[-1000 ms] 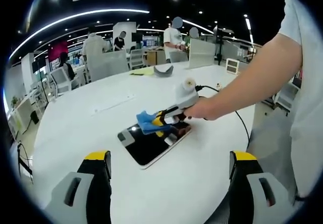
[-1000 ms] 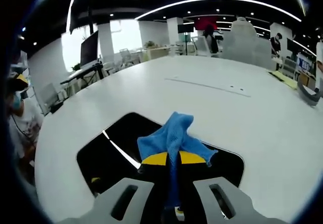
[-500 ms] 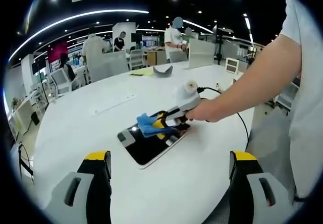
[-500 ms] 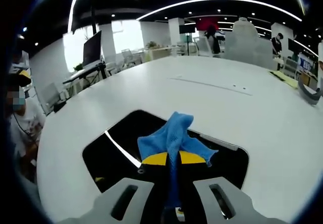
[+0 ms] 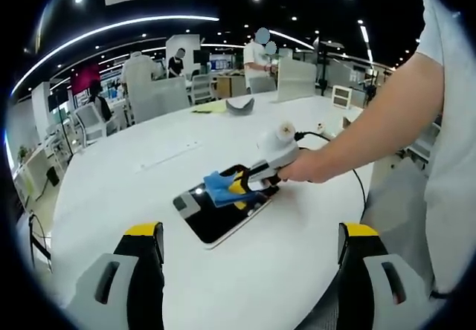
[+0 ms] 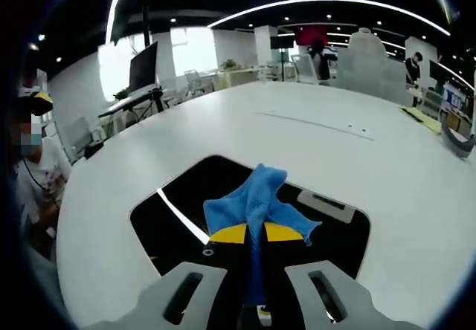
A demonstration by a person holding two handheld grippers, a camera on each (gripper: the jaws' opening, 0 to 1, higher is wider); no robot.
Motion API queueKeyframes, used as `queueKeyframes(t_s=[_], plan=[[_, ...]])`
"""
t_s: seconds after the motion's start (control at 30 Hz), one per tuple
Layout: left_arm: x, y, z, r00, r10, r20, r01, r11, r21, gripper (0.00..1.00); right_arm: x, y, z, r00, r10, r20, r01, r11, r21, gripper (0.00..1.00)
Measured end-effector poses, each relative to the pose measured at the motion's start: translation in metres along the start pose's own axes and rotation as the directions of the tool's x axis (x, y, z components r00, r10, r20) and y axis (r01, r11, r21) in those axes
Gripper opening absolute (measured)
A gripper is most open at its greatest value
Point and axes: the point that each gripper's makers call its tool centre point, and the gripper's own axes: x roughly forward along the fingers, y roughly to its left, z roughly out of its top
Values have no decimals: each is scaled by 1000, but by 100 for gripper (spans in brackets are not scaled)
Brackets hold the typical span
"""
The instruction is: Wipe the mirror surface with the cleaning cloth until all visible marks leave the cleaned area.
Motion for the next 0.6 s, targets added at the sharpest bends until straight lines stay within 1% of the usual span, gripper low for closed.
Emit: queueKeyframes(t_s=[0.43, 0.6], plan=[[-5, -6, 0, 1000, 3, 2, -3, 1000, 12, 98, -9, 6, -7, 1000, -1, 0, 1, 1000, 8, 2], [-7, -9, 3, 1000, 1, 8, -1, 1000, 18, 98, -12, 10, -8, 1000, 5, 1, -5, 1000, 9, 2]])
